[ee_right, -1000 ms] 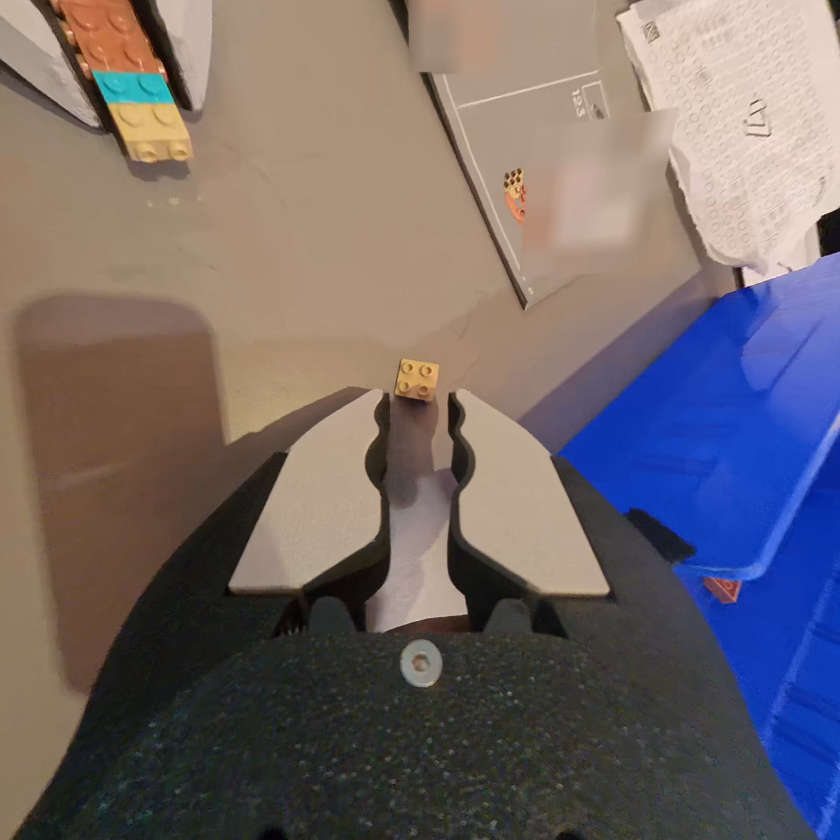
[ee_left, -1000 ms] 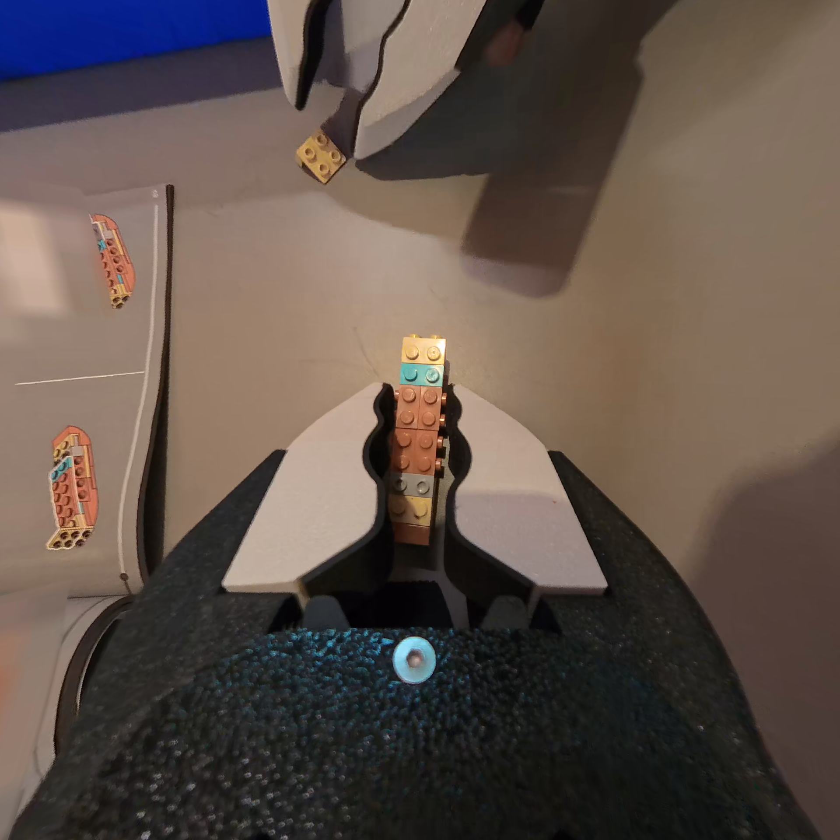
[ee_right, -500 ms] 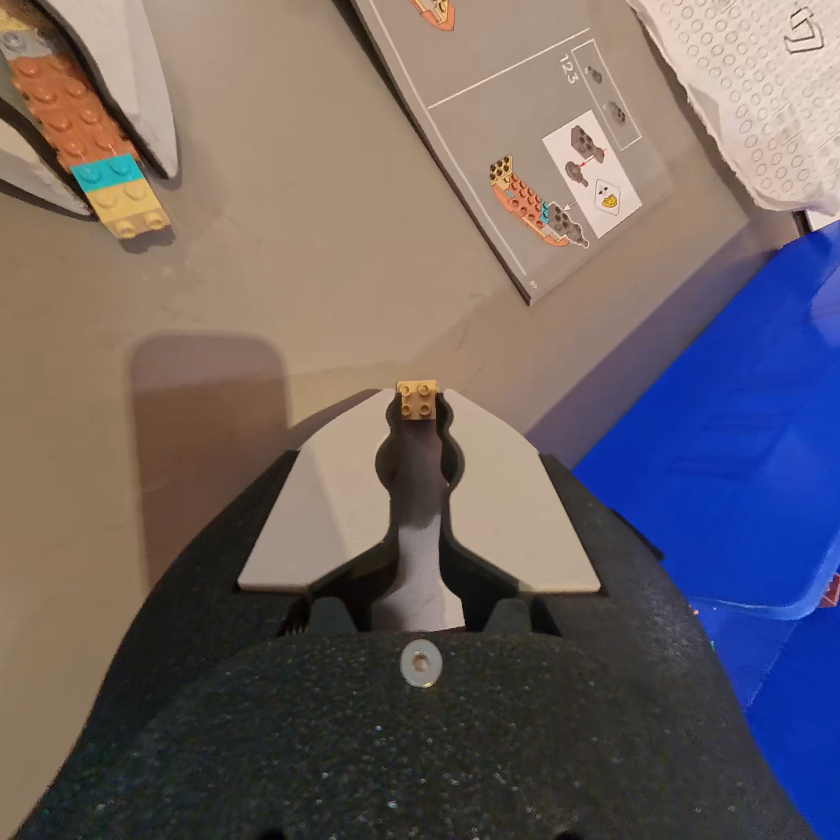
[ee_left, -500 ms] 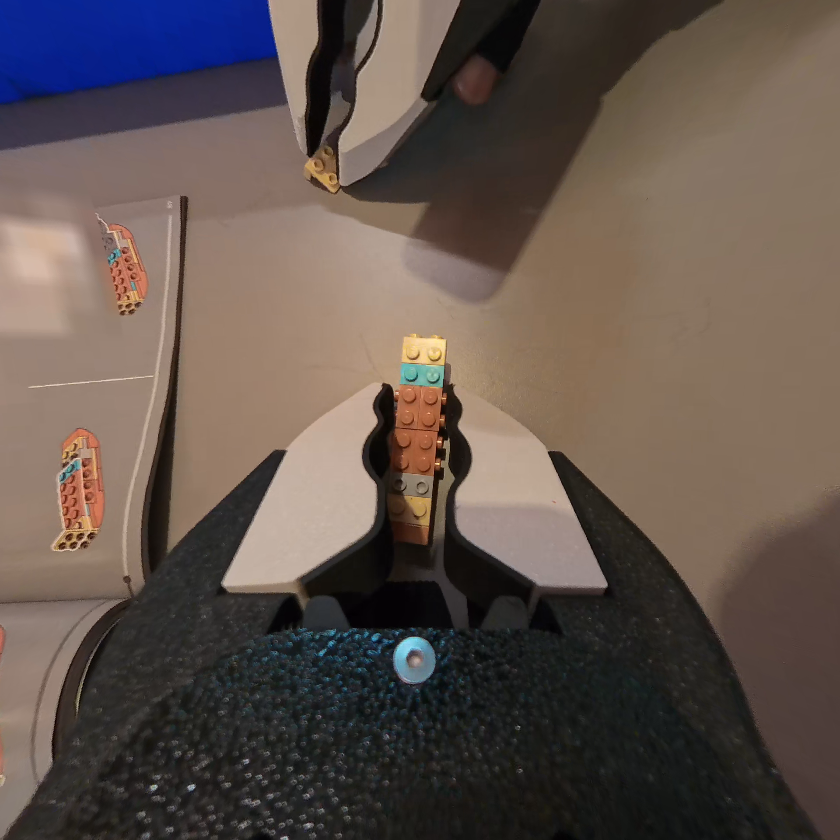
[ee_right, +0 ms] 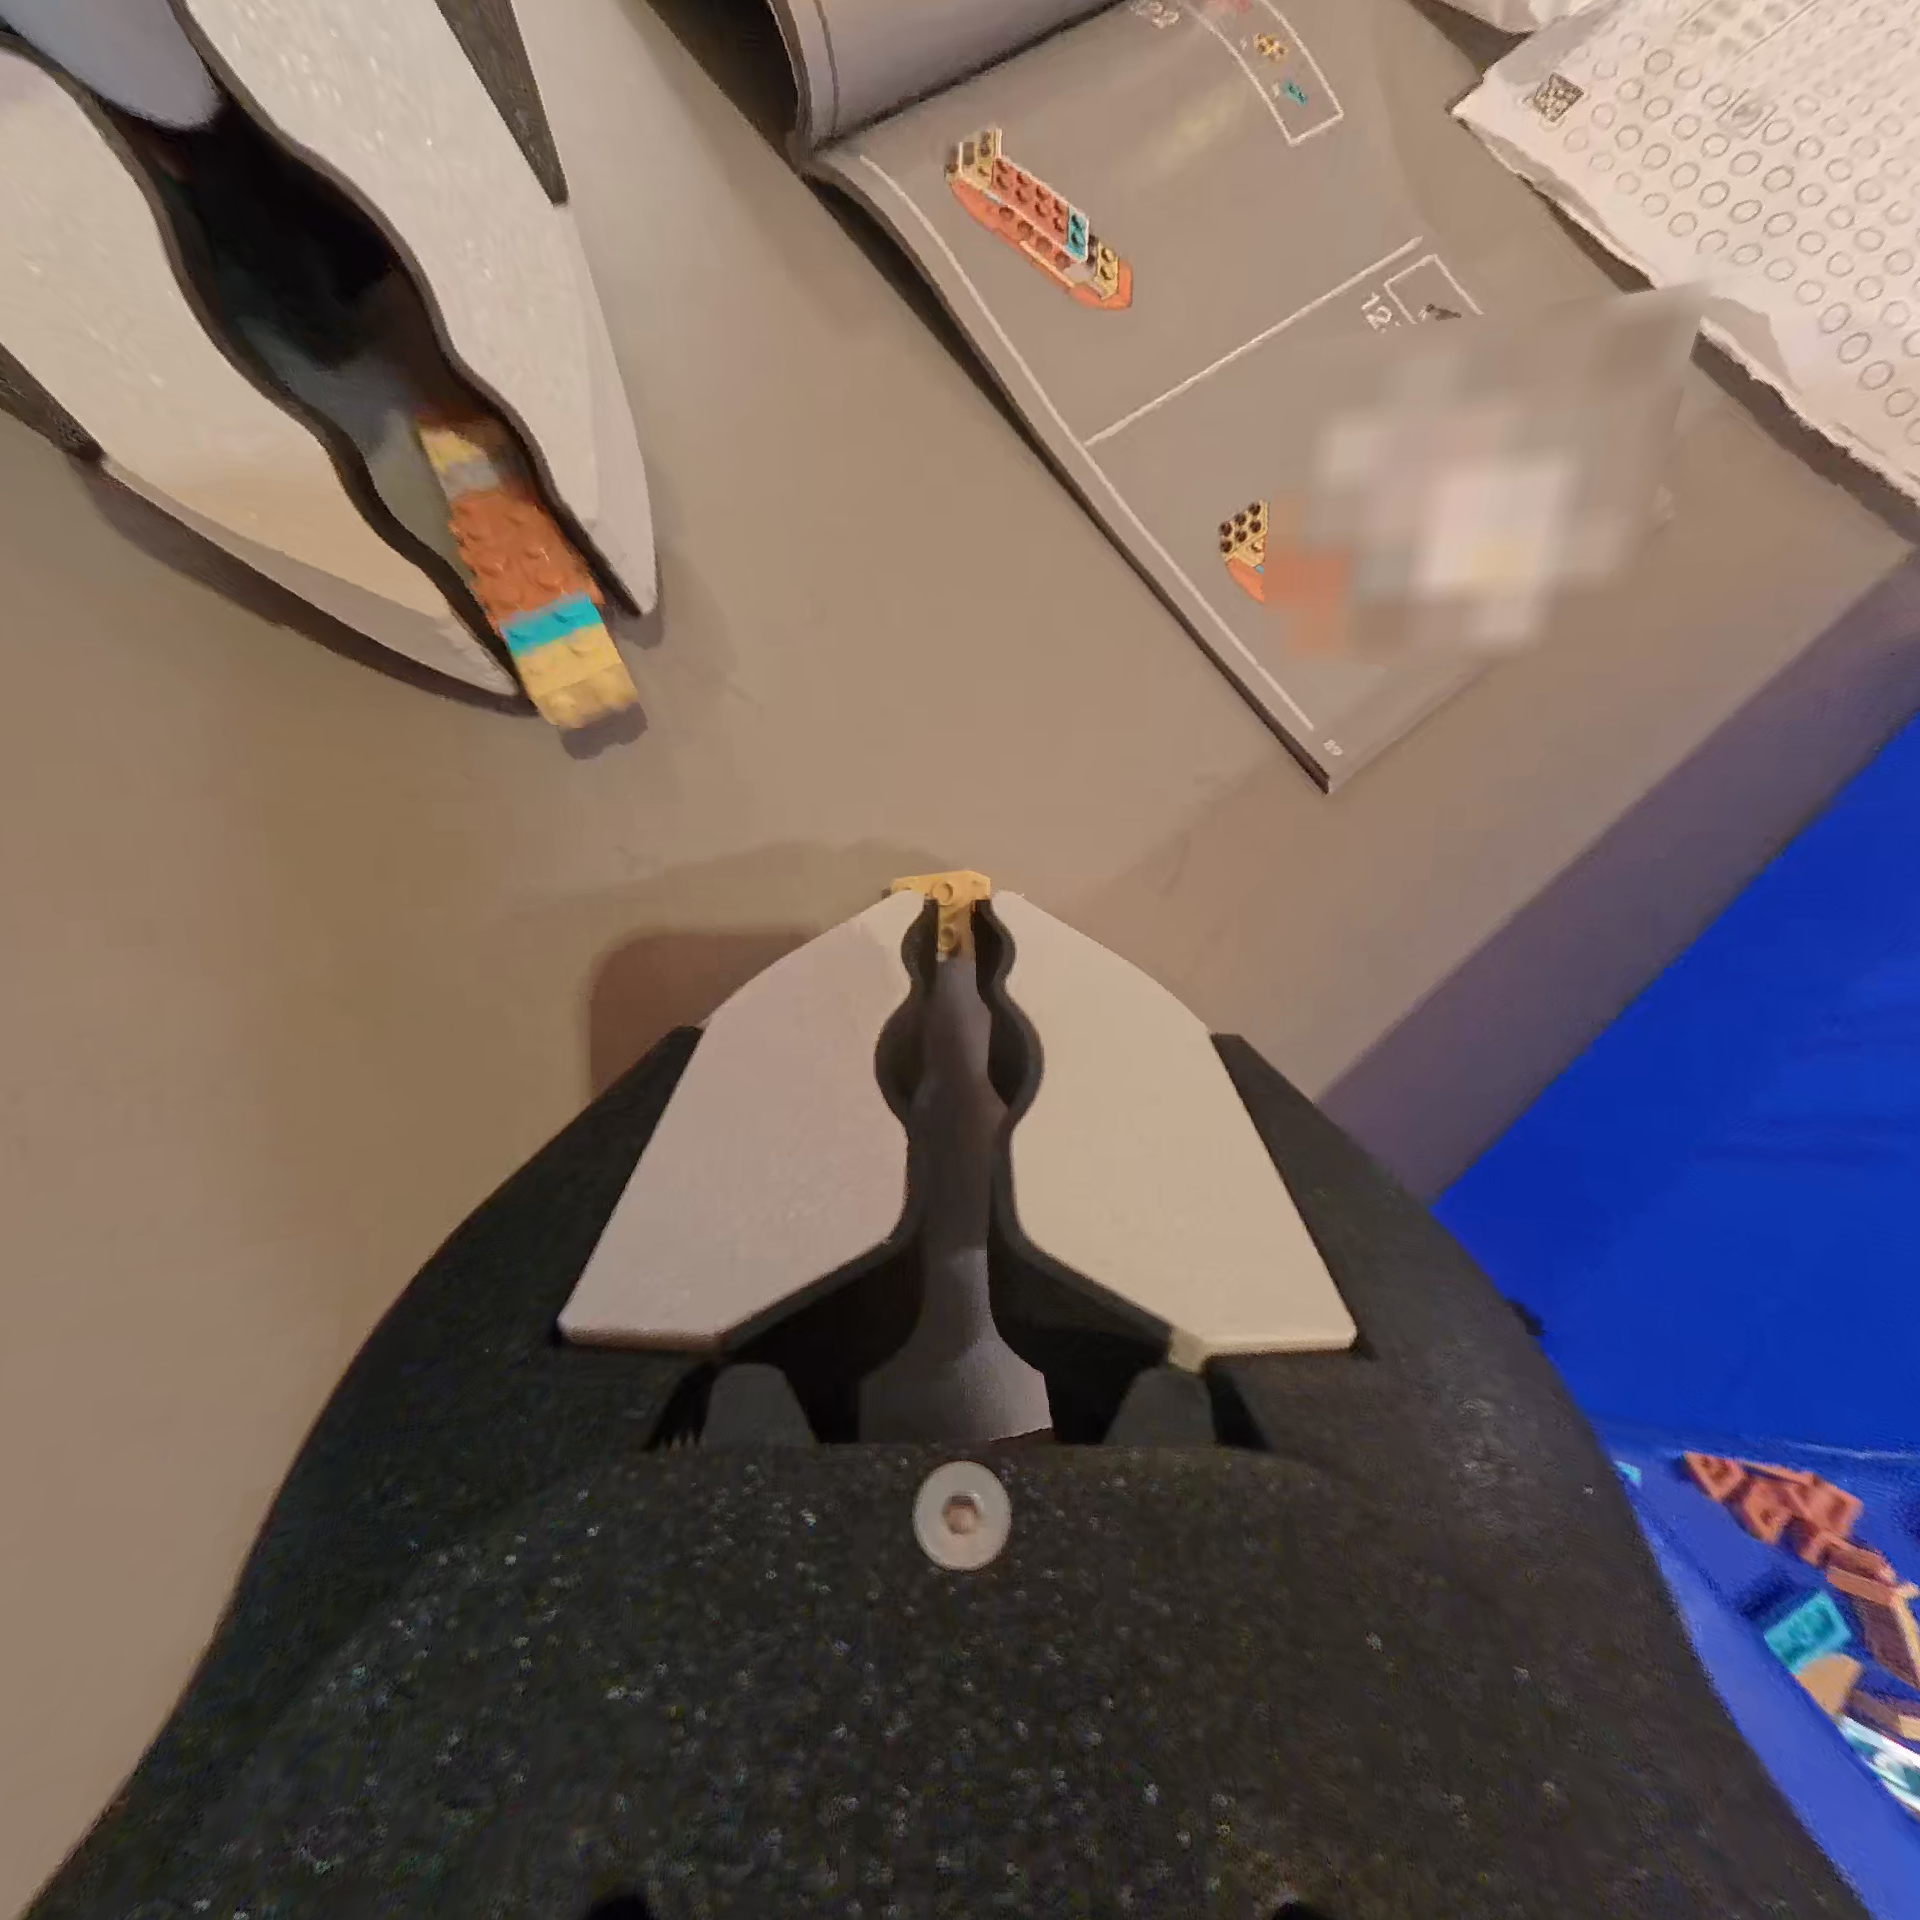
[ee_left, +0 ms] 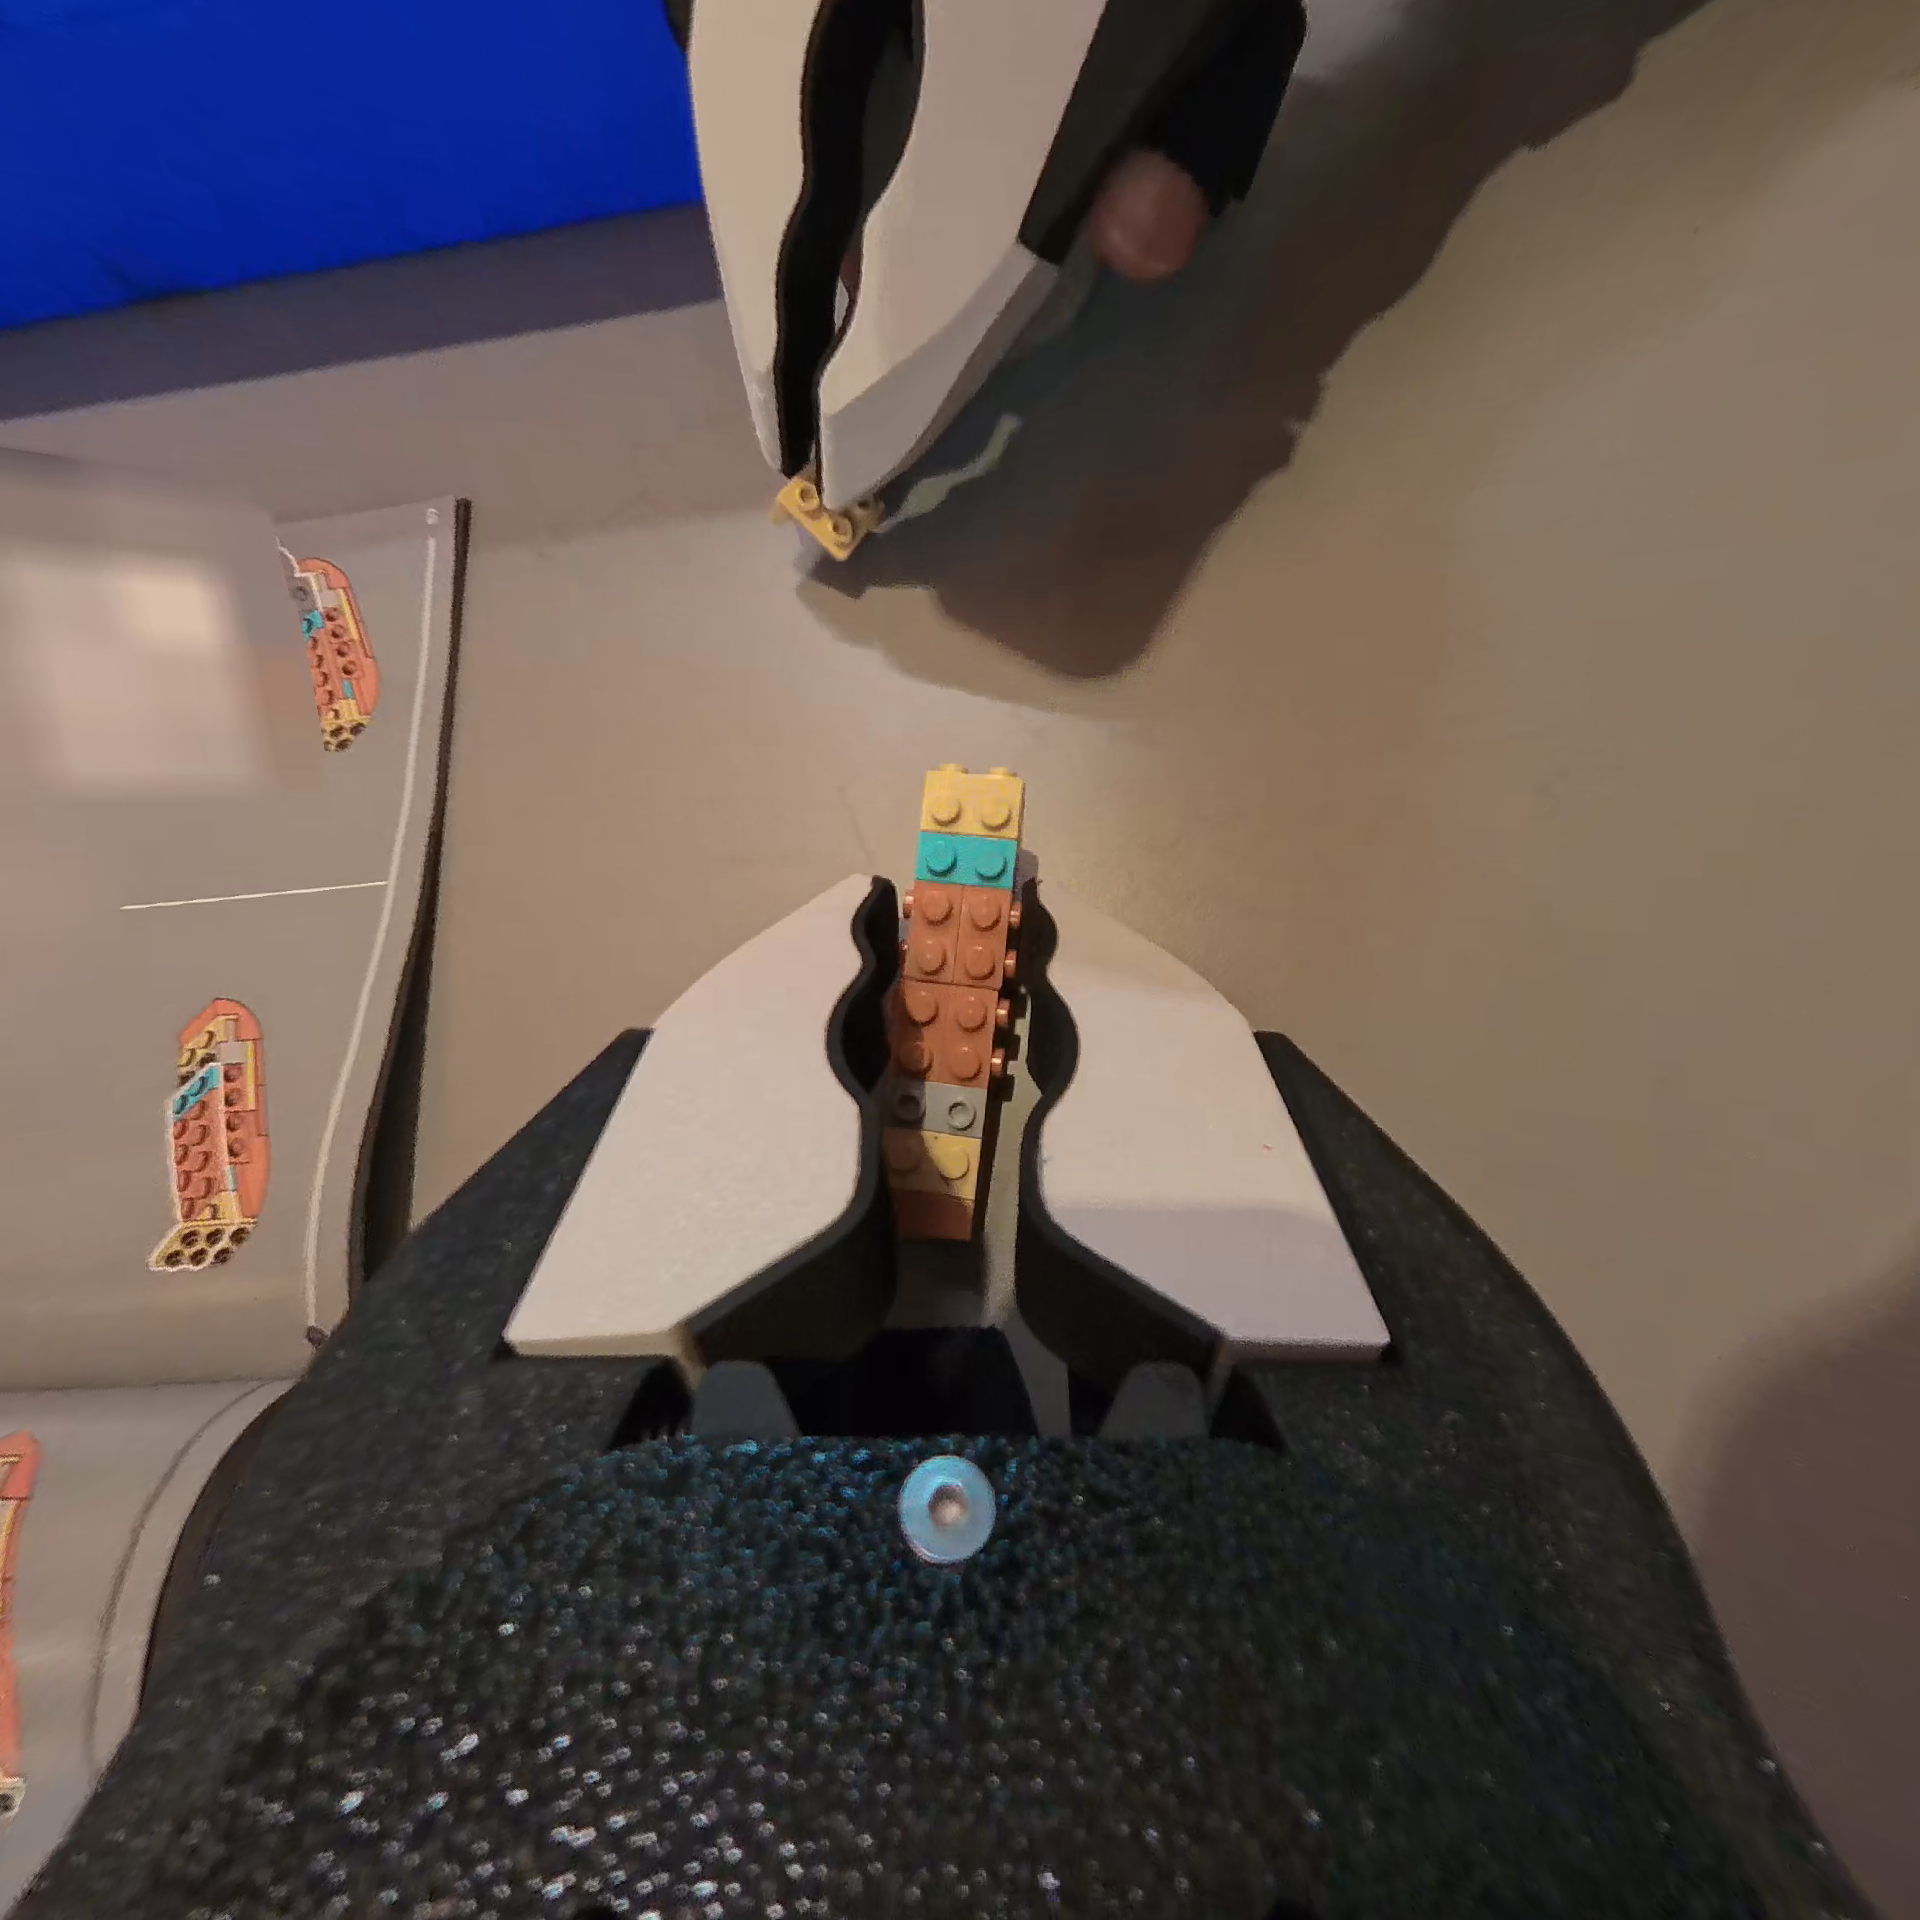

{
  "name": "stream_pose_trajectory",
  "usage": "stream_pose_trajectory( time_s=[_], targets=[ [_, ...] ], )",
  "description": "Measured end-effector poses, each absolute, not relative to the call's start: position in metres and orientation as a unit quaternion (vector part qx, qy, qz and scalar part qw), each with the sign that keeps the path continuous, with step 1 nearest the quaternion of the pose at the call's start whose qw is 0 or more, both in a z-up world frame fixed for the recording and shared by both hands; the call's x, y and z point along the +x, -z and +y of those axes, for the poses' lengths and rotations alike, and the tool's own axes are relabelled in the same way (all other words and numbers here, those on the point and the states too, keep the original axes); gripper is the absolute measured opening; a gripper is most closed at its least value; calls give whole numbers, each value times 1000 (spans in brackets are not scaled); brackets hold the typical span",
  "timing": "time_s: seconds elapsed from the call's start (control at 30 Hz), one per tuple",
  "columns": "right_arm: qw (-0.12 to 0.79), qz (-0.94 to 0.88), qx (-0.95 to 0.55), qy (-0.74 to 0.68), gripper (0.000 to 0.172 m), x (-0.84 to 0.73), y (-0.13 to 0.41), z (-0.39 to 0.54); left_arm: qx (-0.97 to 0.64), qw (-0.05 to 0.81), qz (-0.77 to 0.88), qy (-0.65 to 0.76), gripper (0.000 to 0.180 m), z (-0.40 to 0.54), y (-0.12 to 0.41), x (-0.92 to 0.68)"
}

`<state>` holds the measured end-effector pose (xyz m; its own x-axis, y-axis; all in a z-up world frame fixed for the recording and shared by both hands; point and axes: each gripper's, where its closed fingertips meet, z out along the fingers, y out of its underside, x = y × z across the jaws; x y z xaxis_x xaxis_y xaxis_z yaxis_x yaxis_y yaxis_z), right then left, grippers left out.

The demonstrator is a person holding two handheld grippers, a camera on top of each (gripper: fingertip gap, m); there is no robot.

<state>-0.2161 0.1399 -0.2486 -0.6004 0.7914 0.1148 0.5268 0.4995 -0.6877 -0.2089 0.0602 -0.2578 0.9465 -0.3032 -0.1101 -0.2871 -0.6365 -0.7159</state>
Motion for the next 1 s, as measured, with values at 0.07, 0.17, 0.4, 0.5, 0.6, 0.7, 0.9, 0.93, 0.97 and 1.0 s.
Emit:
stream_pose_trajectory(
  time_s=[0.07, 0.17, 0.4, 0.5, 0.6, 0.7, 0.9, 0.93, 0.97, 1.0],
  targets=[
    [202, -828, -398, -339, 6, -216, 242, 136, -898, 408, 165, 16, 22, 61, 252, -207],
    [174, -805, -406, -397, 6, -216, 230, 128, -890, 425, 165, 15, 24, 62, 245, -209],
    [53, -715, -404, -568, 6, -208, 190, 101, -847, 497, 186, -37, 26, 73, 220, -212],
    [-6, -670, -397, -627, 6, -203, 175, 89, -818, 534, 205, -70, 26, 78, 207, -207],
    [-61, -622, -397, -672, 6, -200, 163, 81, -776, 579, 221, -114, 27, 82, 189, -202],
    [-99, -585, -400, -699, 6, -198, 157, 78, -741, 617, 223, -143, 29, 83, 173, -200],
    [-133, -539, -396, -732, 6, -195, 145, 71, -695, 657, 227, -184, 27, 80, 155, -199],
    [-135, -535, -395, -735, 6, -195, 143, 70, -693, 656, 230, -191, 27, 81, 155, -198],
    [-136, -531, -394, -738, 6, -195, 142, 69, -694, 653, 233, -194, 28, 81, 156, -198],
    [-138, -526, -396, -740, 6, -195, 142, 69, -694, 652, 233, -198, 28, 81, 156, -198]
  ],
)
